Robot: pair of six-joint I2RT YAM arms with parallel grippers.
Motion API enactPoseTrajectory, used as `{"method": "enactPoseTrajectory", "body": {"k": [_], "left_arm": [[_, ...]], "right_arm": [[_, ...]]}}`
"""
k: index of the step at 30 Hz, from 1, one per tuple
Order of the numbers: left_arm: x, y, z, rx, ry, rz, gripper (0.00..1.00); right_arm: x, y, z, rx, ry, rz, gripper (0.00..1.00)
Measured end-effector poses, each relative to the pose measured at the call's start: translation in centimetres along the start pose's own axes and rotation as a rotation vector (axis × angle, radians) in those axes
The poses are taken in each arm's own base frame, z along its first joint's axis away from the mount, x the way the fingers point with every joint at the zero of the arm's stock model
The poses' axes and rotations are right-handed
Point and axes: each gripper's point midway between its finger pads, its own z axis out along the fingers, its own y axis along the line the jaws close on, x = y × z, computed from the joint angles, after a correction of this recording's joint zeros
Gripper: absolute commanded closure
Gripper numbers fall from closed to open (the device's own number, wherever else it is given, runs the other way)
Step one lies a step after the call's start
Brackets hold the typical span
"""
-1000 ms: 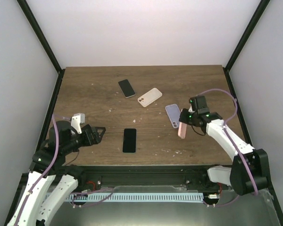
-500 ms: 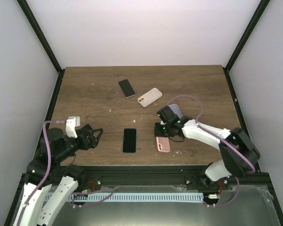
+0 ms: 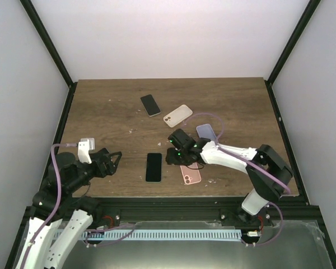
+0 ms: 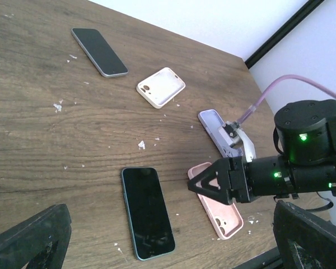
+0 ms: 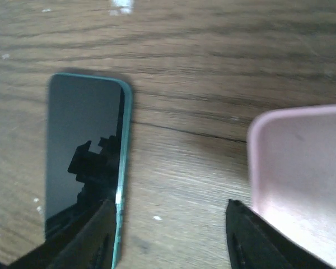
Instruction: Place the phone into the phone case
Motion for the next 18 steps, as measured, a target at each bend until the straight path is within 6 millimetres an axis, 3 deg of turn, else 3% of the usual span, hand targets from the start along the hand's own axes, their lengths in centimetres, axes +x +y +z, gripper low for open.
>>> {"method": "enactPoseTrajectory", "body": {"k": [5, 9, 18], "left_arm": [[0.0, 0.0, 0.0, -0.003, -0.003, 0.0, 0.0], [-0.2, 0.1, -0.2, -0.004, -0.016, 0.002, 0.0], [-0.5, 0.1, -0.8, -0.009, -0.052, 0.005, 0.0]], "right_arm": [[-0.4, 3.8, -0.6, -0.033, -0.02, 0.017, 0.2], [-0.1, 5.6, 0.3, -0.014, -0.015, 0.026, 0.07], [1.6, 6.9, 2.7, 0.08, 0.037, 0.025, 0.0]]}}
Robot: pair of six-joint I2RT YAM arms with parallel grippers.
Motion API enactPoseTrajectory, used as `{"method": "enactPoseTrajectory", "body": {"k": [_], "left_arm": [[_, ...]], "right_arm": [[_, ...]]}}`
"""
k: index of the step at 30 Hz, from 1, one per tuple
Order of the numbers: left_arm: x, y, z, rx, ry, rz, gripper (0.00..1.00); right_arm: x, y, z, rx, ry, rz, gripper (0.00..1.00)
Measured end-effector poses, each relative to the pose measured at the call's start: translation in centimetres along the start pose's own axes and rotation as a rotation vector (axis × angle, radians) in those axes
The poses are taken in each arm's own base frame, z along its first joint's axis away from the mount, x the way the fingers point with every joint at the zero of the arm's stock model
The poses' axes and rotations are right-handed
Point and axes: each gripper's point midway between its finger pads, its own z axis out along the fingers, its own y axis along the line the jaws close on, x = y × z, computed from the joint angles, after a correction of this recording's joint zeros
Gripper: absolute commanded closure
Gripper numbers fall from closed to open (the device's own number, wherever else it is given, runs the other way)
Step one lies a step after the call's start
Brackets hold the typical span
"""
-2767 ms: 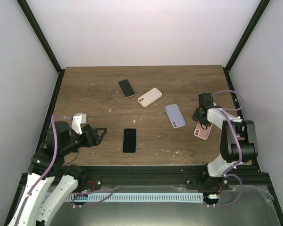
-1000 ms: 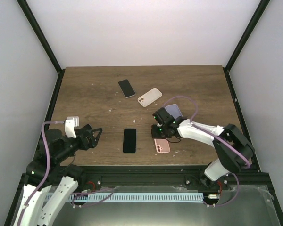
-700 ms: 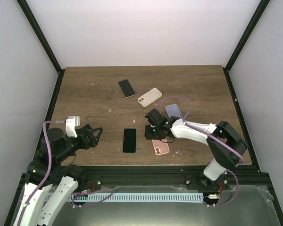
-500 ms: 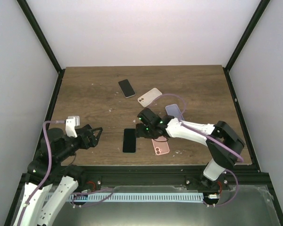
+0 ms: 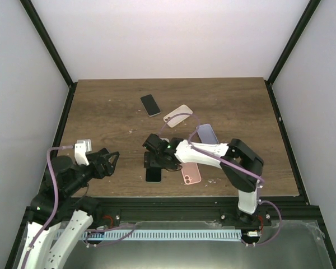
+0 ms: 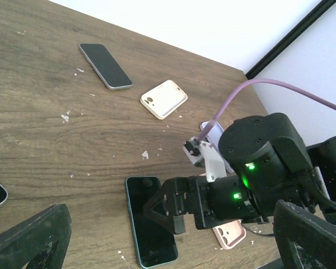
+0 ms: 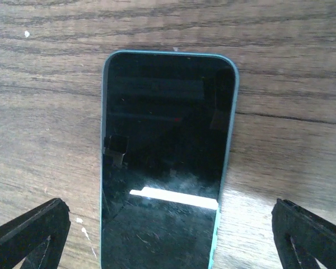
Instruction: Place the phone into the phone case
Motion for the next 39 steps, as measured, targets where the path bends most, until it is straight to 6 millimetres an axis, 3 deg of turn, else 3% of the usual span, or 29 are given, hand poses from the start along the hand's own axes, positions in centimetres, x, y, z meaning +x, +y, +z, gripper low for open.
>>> {"method": "enactPoseTrajectory", "body": {"k": [8, 15, 28, 39], "left_arm": [[-0.2, 0.1, -0.3, -0.004, -0.017, 0.001, 0.0], [-0.2, 0.1, -0.4, -0.006, -0.023, 0.002, 0.0], [-0.3, 0.2, -0.4, -0.01, -0.025, 0.002, 0.0], [-0.3, 0.3, -0.3, -0.014, -0.025, 0.001, 0.0]], "right_arm": [[0.2, 1.5, 1.6, 0.079, 0.004, -0.021, 0.02], [0.2, 1.0, 3.2, 0.163, 0.008, -0.04, 0.06], [-0.5, -0.8, 3.5, 0.288, -0.025, -0.086, 0.21], [0.0, -1.4, 3.3, 0.283, -0.025, -0.092, 0.16]]}}
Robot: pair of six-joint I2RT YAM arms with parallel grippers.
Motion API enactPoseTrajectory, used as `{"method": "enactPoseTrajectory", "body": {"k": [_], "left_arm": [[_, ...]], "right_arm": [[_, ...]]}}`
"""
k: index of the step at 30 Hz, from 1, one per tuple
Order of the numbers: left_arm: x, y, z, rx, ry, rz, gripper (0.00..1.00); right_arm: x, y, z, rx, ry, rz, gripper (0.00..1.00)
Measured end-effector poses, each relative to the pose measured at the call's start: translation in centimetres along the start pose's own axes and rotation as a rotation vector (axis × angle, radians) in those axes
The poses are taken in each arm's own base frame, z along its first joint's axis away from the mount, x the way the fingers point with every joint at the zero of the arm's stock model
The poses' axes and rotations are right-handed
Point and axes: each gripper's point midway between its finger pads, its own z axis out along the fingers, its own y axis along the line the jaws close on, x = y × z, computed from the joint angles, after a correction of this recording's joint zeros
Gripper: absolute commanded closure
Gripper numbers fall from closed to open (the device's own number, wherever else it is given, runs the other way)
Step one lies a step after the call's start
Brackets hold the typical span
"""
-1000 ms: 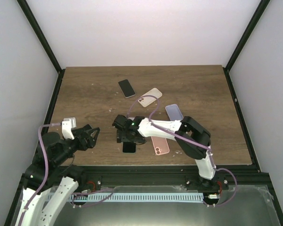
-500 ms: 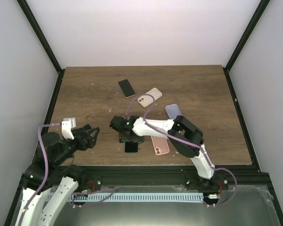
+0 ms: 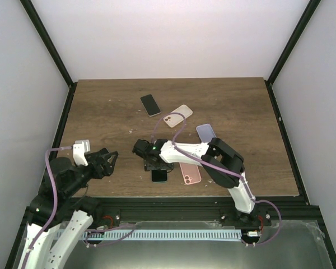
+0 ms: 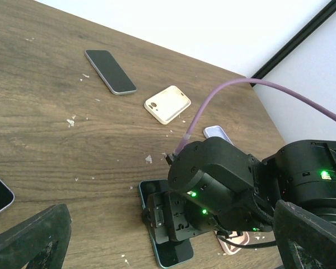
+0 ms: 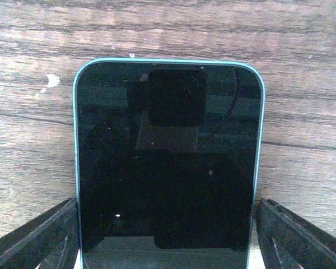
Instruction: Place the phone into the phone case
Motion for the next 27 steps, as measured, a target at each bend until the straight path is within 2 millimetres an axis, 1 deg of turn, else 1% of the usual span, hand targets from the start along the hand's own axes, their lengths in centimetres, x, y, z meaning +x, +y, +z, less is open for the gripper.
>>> {"method": "enactPoseTrajectory", "body": {"k": [5, 12, 17, 19, 22, 27], "left_arm": [[0.0, 0.1, 0.0, -0.003, 0.0, -0.001, 0.0], [0.0, 0.2, 0.1, -0.009, 0.002, -0.005, 0.0], [0.1, 0.5, 0.6, -0.031, 0.019, -0.028, 0.0], [0.3, 0.9, 1.1, -0.052, 0.039, -0.045, 0.0], [1.1, 1.3, 2.3, -0.079, 0.105, -0.084, 0.0], [2.8, 1.9, 3.9, -0.103, 0.203, -0.146, 0.0]], "right_arm": [[0.0, 0.0, 0.0, -0.001, -0.001, -0.005, 0.22], [0.1, 0.0, -0.1, -0.018, -0.012, -0.043, 0.37], [0.9, -1.0, -0.5, -0.026, -0.008, -0.09, 0.42], [1.3, -1.6, -0.8, -0.028, -0.003, -0.11, 0.43], [1.5, -2.2, -1.7, -0.045, -0.007, -0.133, 0.44], [1.3, -2.9, -3.9, -0.082, -0.042, -0.161, 0.45]]}}
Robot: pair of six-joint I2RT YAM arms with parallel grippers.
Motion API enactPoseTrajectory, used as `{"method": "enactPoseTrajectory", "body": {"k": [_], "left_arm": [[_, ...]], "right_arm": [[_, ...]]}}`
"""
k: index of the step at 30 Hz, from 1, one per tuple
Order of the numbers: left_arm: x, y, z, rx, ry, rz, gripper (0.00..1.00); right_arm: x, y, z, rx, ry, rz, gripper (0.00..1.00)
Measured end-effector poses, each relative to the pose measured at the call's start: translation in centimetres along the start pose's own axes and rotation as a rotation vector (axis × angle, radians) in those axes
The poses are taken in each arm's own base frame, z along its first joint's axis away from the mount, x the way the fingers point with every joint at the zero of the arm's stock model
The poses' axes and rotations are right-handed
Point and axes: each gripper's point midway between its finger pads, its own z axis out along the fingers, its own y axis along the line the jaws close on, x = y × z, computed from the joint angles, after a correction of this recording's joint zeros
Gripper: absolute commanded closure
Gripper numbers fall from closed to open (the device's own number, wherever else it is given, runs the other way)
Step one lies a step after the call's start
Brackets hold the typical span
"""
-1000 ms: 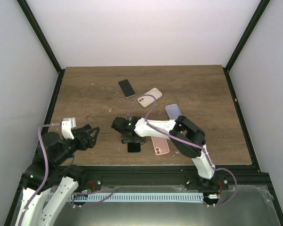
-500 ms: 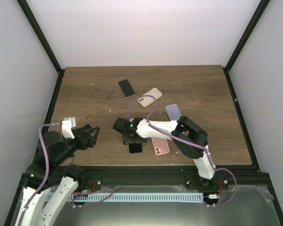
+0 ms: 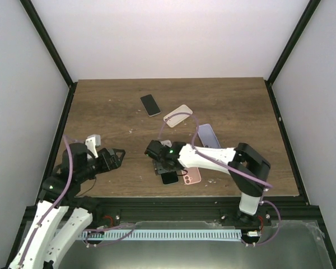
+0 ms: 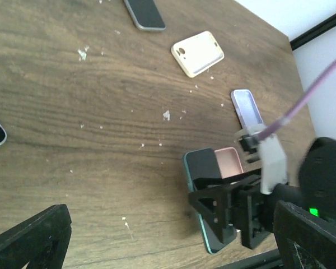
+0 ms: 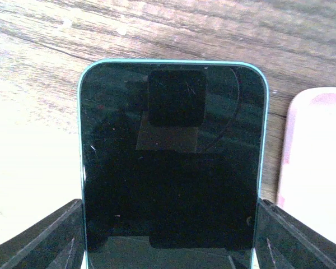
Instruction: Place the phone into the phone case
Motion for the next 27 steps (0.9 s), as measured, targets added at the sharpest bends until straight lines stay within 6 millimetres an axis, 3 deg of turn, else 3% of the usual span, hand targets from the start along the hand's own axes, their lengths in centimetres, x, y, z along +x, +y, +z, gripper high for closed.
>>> {"method": "enactPoseTrajectory", "body": {"k": [5, 10, 18, 27], "left_arm": [[1.1, 0.5, 1.1, -0.009, 0.061, -0.046, 0.0], [2.0, 0.1, 1.9, 0.017, 0.113, -0.075, 0.0], [4.5, -0.1, 3.9, 0.084, 0.221, -0.139, 0.0], [4.4, -1.0, 4.1, 0.14, 0.224, -0.156, 0.0]], "right_arm": [[-0.1, -0.8, -2.5, -0.04, -0.043, -0.036, 0.45], [0.2, -3.1, -4.0, -0.06, -0.067, -0.064, 0.46], [0.8, -8.4, -3.0, -0.031, -0.053, -0.053, 0.46], [1.6, -10.0, -1.0, -0.03, -0.026, -0.058, 0.48]]}}
